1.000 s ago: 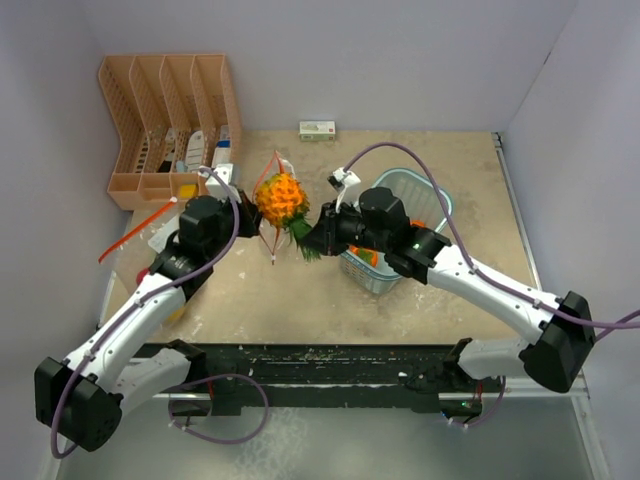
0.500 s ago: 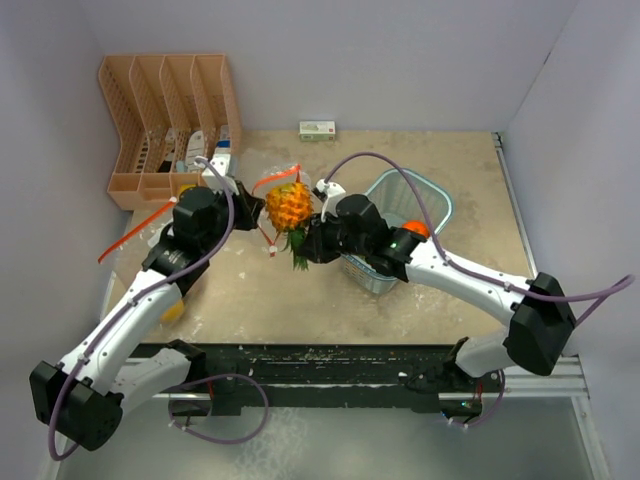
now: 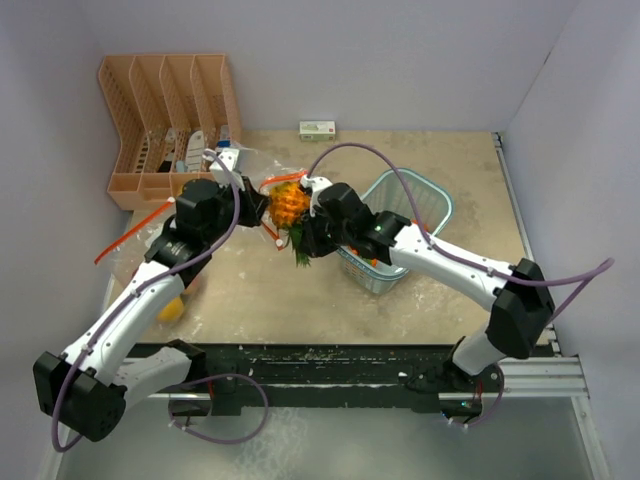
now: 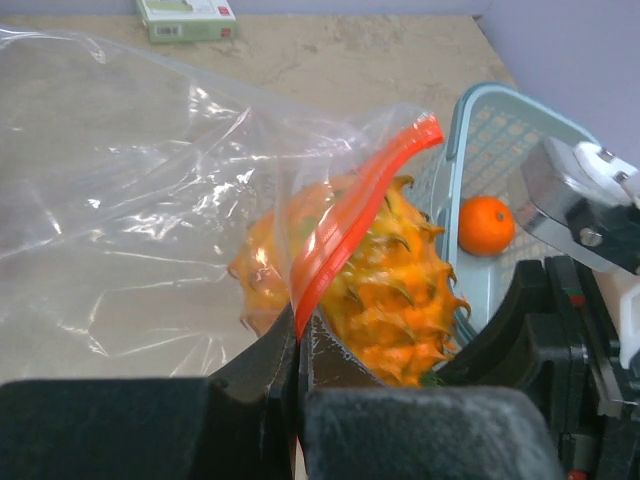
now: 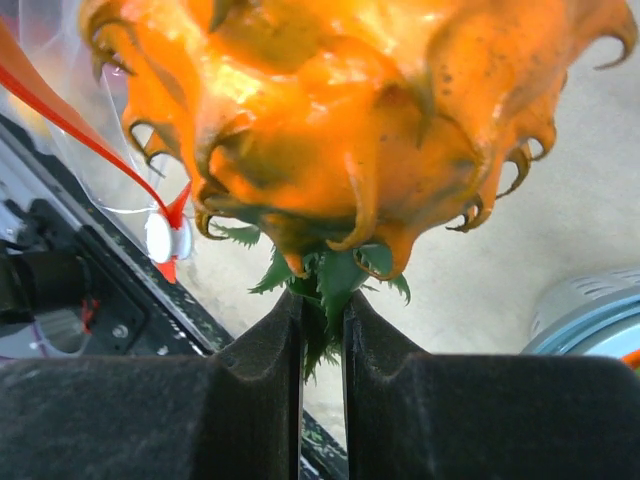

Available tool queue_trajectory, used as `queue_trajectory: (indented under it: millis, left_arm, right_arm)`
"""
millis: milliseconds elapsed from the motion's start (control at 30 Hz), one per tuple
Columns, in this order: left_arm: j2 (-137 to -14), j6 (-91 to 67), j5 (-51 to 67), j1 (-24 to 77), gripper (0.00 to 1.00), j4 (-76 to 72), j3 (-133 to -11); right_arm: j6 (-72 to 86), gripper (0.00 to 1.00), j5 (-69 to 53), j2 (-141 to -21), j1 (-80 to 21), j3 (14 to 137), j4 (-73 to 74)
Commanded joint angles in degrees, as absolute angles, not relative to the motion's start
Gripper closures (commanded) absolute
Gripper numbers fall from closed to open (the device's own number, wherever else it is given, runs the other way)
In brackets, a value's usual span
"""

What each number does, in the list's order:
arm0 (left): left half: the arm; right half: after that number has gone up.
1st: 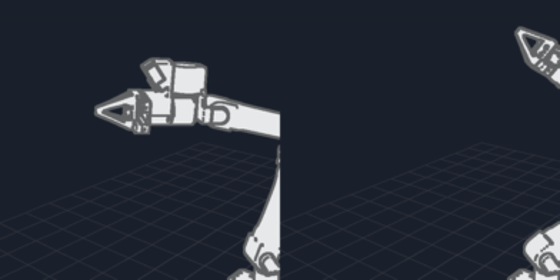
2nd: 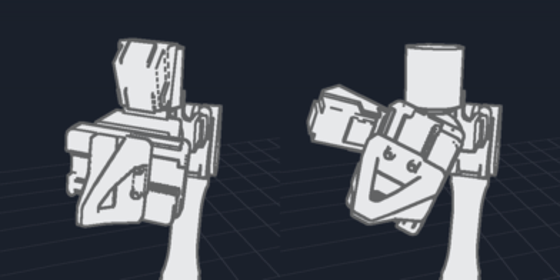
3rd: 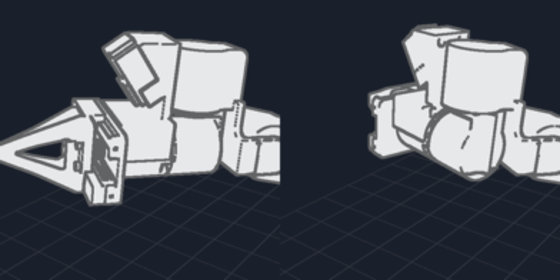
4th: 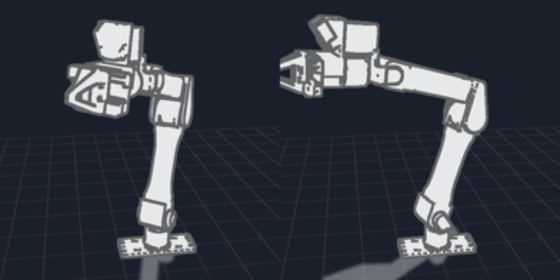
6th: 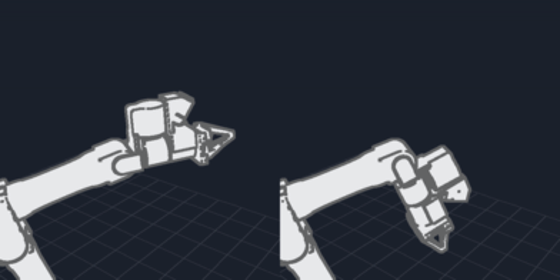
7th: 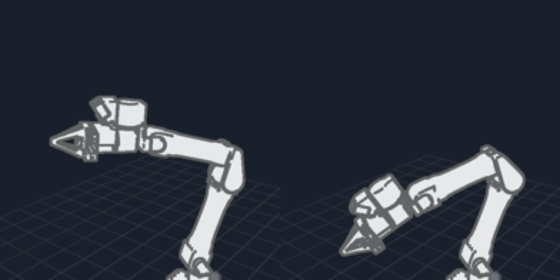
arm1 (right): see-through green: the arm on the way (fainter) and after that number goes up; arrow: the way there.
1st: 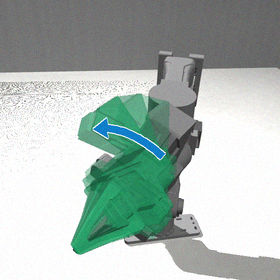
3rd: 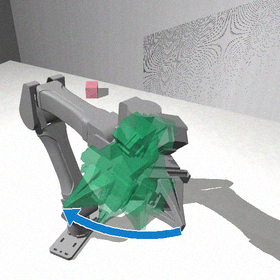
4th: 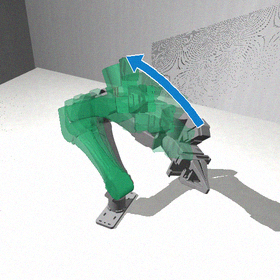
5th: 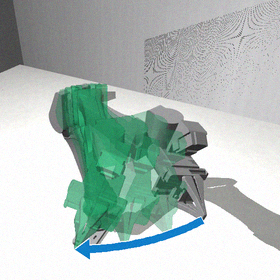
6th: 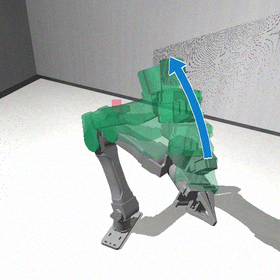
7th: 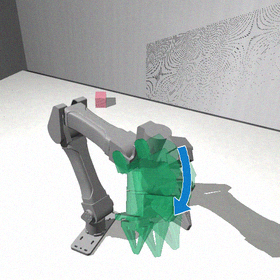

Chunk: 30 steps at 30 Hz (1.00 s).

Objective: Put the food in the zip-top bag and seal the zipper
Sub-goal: Place the fake fruit in the zipper food storage bag.

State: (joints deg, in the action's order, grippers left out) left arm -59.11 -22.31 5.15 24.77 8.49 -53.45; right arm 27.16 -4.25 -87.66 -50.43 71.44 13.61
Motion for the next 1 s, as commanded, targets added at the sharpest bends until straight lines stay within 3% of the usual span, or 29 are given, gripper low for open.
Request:
queue_trajectory:
  millis: [0,333,533,967]
  left_arm:
    - [-61.76,-20.16,12.43,25.14,1.00,7.42,-56.38]
    - [-61.25,-17.85,13.60,25.14,1.00,9.07,-57.33]
    - [-60.53,-17.19,12.58,25.55,1.00,9.67,-54.83]
    - [-62.49,-16.61,12.79,26.18,1.00,9.82,-54.66]
  right_arm:
    - [20.46,1.00,-2.03,-91.27,-51.33,80.54,23.76]
    - [21.86,1.00,5.48,-94.43,-51.85,86.42,33.18]
    - [21.18,1.00,-1.65,-94.20,-51.85,92.08,37.99]
    - [22.68,1.00,-11.36,-91.67,-51.49,95.03,33.63]
